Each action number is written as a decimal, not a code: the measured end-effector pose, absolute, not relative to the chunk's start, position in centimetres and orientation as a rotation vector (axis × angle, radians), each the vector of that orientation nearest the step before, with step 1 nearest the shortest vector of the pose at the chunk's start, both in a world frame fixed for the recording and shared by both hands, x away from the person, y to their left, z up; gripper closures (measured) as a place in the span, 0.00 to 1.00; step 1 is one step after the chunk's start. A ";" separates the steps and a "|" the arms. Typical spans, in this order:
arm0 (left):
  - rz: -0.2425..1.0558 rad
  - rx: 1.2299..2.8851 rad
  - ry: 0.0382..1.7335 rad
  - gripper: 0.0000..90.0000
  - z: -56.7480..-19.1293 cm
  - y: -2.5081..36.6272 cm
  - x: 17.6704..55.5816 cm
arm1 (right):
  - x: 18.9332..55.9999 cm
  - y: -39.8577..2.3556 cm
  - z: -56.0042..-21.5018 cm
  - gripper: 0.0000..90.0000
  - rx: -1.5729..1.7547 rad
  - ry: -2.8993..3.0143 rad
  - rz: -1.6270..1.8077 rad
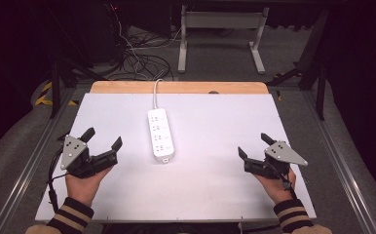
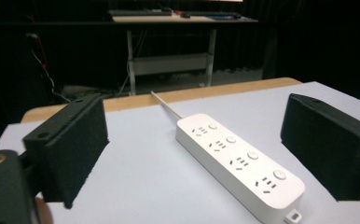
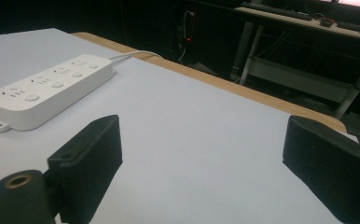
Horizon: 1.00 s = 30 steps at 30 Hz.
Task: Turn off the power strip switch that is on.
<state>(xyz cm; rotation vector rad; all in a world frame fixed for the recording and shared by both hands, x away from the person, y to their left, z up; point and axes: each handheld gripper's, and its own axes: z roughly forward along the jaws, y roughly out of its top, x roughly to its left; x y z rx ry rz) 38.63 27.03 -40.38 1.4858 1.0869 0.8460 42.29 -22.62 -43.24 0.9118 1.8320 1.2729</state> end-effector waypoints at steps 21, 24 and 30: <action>0.760 1.579 1.052 1.00 -38.7 27.6 38.6 | 42.0 -22.8 -43.3 0.14 0.907 1.862 1.269; 0.760 1.589 1.091 1.00 -38.4 27.9 39.2 | 42.0 -22.8 -43.3 0.14 0.915 1.862 1.272; 0.754 1.599 1.098 1.00 -37.1 28.0 40.4 | 41.7 -23.1 -43.1 0.14 0.916 1.850 1.276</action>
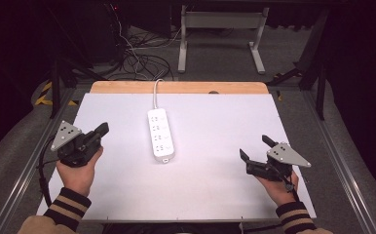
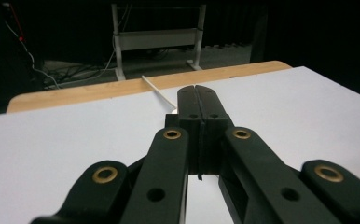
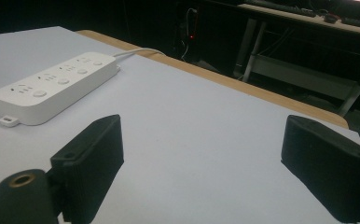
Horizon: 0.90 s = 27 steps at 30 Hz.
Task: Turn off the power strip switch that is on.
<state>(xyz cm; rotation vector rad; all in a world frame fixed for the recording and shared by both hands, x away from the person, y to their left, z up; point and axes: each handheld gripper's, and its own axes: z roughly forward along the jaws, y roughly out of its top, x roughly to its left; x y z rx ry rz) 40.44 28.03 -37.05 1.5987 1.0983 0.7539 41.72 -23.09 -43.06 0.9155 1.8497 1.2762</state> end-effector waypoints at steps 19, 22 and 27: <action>0.655 1.799 1.055 1.00 -35.4 22.5 49.0 | 41.4 -23.7 -42.7 0.15 0.936 1.827 1.288; 0.648 1.847 1.074 1.00 -35.8 21.5 50.8 | 41.3 -23.6 -42.5 0.15 0.932 1.820 1.298; 0.630 1.895 1.086 1.00 -36.2 19.9 52.9 | 41.5 -23.3 -42.4 0.15 0.922 1.824 1.315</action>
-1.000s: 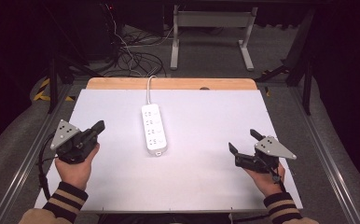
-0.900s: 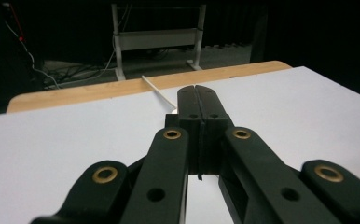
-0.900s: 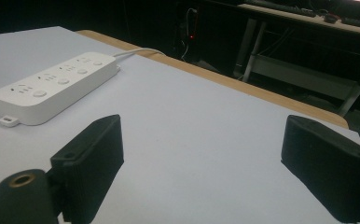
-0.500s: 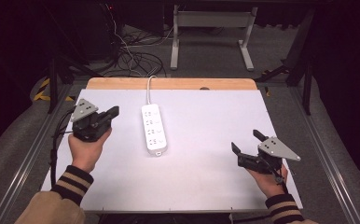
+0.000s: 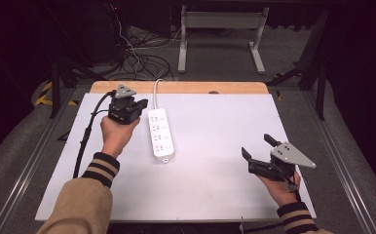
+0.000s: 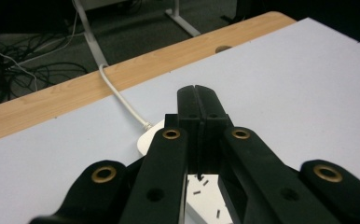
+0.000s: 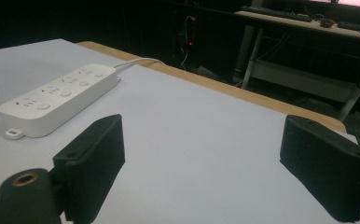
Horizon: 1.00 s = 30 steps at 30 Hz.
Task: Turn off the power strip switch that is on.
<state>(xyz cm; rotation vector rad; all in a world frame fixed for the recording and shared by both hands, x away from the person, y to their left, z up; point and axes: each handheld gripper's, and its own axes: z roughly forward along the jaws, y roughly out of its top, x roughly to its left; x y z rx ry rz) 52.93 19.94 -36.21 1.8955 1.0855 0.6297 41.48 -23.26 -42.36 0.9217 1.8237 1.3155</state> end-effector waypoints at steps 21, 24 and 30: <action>0.534 2.181 1.306 1.00 -43.5 14.4 60.6 | 41.4 -22.9 -41.7 0.16 0.937 1.809 1.398; 0.518 2.188 1.304 1.00 -44.0 14.1 60.7 | 41.3 -22.9 -41.6 0.16 0.943 1.801 1.405; 0.541 2.198 1.312 1.00 -44.4 13.6 60.5 | 41.2 -22.9 -41.6 0.17 0.947 1.805 1.391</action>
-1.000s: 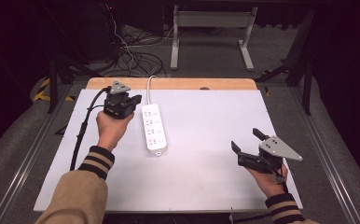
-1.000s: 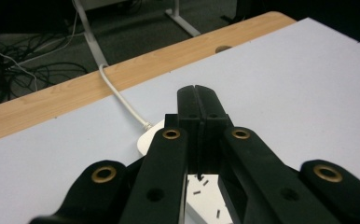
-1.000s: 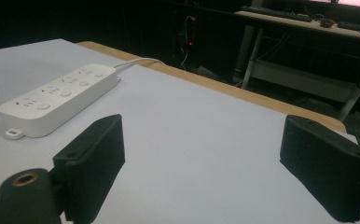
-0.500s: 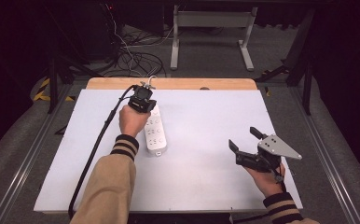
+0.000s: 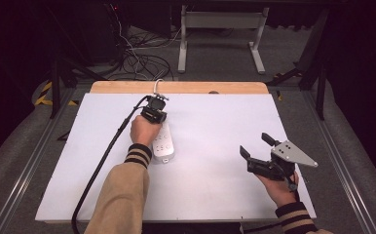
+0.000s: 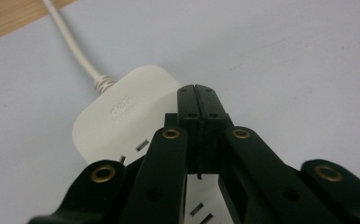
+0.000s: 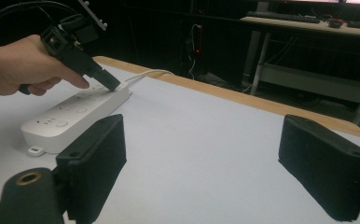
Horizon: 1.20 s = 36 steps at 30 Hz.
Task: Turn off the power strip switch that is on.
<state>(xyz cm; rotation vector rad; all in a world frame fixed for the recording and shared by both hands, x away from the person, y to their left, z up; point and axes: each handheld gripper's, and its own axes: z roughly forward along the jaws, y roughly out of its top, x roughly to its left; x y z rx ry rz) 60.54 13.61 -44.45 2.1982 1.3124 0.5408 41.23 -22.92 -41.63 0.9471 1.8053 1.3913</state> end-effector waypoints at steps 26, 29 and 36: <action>0.542 2.112 1.368 1.00 -45.0 14.0 59.9 | 40.8 -23.6 -41.2 0.17 1.000 1.755 1.450; 0.536 2.114 1.359 1.00 -45.1 14.4 59.9 | 40.8 -24.0 -41.0 0.17 1.017 1.729 1.463; 0.569 2.119 1.358 1.00 -45.1 14.2 59.7 | 40.7 -23.9 -41.0 0.17 1.008 1.741 1.446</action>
